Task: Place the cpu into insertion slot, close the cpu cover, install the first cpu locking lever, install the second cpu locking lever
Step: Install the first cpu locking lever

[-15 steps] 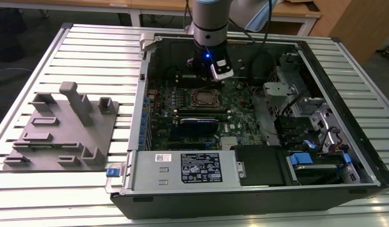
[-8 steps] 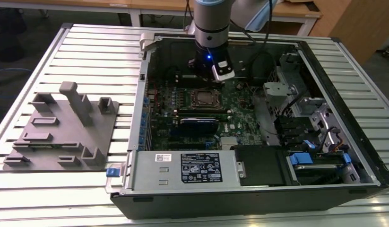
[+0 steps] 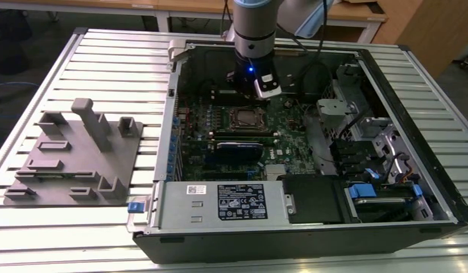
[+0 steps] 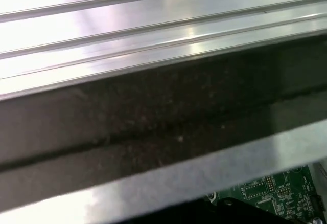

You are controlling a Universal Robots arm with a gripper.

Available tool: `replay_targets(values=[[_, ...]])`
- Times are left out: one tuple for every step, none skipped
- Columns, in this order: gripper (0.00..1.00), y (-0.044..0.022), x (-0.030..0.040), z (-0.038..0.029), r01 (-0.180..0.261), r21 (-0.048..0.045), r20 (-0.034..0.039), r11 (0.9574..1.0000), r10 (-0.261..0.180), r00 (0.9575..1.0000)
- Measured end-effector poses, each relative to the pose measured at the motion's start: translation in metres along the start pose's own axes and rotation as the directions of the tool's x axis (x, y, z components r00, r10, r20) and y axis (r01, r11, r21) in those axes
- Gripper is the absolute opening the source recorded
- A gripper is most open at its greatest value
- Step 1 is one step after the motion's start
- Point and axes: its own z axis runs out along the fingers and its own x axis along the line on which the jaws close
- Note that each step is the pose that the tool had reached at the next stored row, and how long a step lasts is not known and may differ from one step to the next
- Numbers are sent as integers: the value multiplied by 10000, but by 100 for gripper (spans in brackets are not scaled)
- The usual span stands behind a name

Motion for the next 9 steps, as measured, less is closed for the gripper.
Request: replay_targets(values=[[11, 0, 0, 0, -47, 6, 7, 10000, 47, 10000], [11, -1, 0, 0, -48, 6, 8, 10000, 48, 10000], [11, -1, 0, 0, -50, 7, 8, 10000, 50, 10000], [11, 0, 0, 1, -51, 4, 8, 10000, 51, 10000], [11, 0, 0, 1, -87, -2, 9, 10000, 87, 10000], [11, 0, 1, 2, -206, 4, 27, 9998, 206, 9998], [11, 0, 0, 2, -341, 16, 49, 9994, 340, 9994], [11, 0, 0, 1, -479, 29, 72, 9988, 479, 9988], [11, 0, 0, 1, -622, 43, 96, 9981, 622, 9980]])
